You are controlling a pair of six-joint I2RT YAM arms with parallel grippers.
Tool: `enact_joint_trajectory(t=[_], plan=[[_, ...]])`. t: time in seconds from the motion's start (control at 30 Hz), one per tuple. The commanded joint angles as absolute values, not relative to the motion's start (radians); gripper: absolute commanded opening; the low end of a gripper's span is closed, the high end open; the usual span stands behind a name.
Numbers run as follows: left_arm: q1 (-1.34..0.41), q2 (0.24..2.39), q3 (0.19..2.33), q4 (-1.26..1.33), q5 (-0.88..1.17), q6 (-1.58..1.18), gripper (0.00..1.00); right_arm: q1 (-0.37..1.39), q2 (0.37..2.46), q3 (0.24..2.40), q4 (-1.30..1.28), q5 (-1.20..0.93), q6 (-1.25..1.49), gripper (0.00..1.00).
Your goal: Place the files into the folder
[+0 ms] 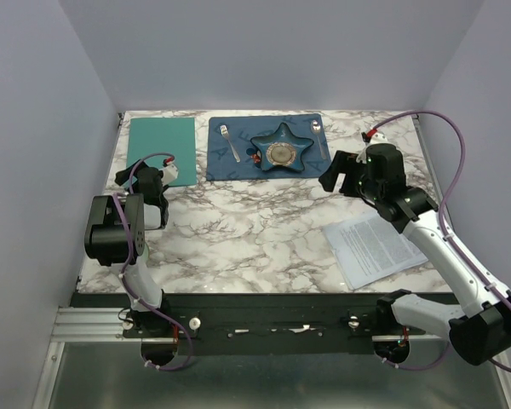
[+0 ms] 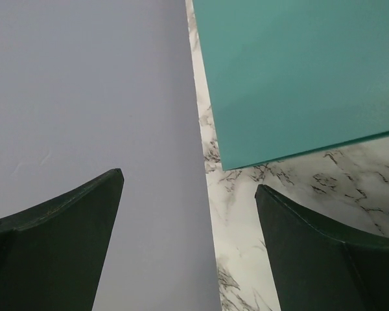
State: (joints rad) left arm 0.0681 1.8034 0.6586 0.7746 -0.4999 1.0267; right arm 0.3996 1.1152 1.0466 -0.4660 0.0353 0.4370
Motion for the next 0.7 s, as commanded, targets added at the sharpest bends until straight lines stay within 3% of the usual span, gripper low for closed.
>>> enact_joint_trajectory(t=[0.0,0.67], plan=[[0.061,1.830,0.675,0.861,-0.494,1.046,0.99,0.411,1.114,1.058,-0.491,0.031,0.456,0.90],[0.031,1.902,0.696,0.882,-0.523,1.153,0.99,0.413,1.054,1.042,-0.491,0.069,0.486,0.89]])
